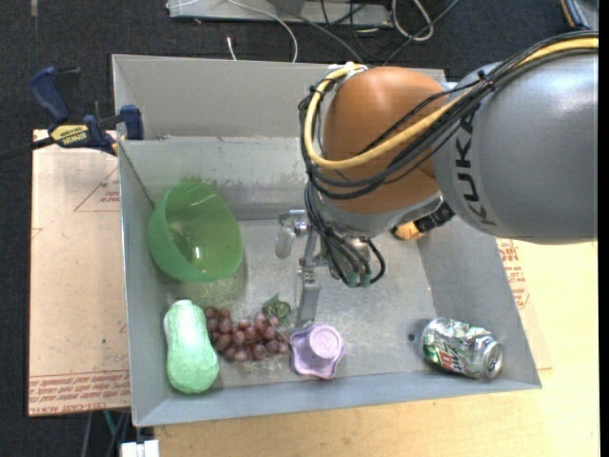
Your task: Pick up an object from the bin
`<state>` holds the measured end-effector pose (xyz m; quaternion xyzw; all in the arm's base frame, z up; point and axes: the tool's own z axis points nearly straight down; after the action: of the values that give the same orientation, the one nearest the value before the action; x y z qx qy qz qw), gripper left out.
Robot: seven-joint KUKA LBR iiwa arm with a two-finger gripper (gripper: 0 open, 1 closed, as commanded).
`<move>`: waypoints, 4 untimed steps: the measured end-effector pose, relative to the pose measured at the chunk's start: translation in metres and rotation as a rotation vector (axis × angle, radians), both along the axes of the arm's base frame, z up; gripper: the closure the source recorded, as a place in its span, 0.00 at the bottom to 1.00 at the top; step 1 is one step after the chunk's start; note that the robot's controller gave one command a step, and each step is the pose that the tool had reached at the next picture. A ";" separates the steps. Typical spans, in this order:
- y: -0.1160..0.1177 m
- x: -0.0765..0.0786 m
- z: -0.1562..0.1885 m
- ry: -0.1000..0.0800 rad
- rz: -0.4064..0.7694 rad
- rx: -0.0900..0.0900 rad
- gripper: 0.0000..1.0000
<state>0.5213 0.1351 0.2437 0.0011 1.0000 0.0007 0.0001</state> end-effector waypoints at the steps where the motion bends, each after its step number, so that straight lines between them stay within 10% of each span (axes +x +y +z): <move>1: 0.015 0.042 -0.023 -0.004 -0.152 0.002 0.00; 2: 0.004 0.076 -0.043 -0.006 0.018 0.002 0.00; 3: 0.029 0.041 -0.105 0.003 -0.040 0.002 0.00; 4: 0.024 0.068 -0.102 -0.013 0.026 0.002 0.00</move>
Offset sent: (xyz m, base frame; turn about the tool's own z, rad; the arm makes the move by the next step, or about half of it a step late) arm 0.0742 0.0033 -0.0428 -0.0187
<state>0.5893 0.1588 0.1420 -0.0118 0.9999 0.0016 0.0067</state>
